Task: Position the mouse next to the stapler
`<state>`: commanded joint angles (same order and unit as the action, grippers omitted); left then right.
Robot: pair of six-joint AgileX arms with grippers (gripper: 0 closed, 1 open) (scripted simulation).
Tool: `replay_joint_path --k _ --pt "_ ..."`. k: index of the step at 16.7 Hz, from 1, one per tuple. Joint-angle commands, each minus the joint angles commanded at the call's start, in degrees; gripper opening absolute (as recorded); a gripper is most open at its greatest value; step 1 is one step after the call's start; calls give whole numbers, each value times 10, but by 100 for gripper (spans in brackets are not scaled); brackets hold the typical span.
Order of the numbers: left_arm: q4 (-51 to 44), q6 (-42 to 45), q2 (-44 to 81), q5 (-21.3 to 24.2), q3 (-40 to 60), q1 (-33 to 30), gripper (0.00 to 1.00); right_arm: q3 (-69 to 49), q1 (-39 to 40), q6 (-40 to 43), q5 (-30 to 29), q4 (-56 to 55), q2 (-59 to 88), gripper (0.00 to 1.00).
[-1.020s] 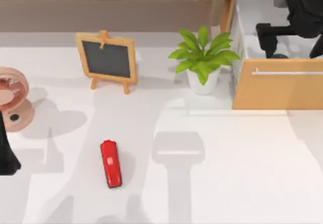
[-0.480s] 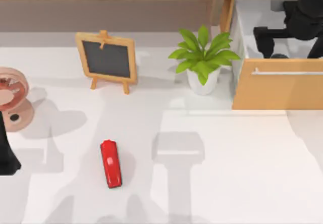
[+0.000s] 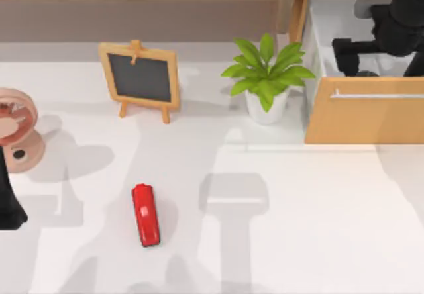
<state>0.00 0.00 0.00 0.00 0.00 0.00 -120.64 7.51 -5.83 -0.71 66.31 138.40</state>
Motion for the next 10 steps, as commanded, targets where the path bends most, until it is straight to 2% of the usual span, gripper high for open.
replay_joint_path --k 10 --pt "0 0 0 0 0 0 100 16 0 -1 0 -37 22 100"
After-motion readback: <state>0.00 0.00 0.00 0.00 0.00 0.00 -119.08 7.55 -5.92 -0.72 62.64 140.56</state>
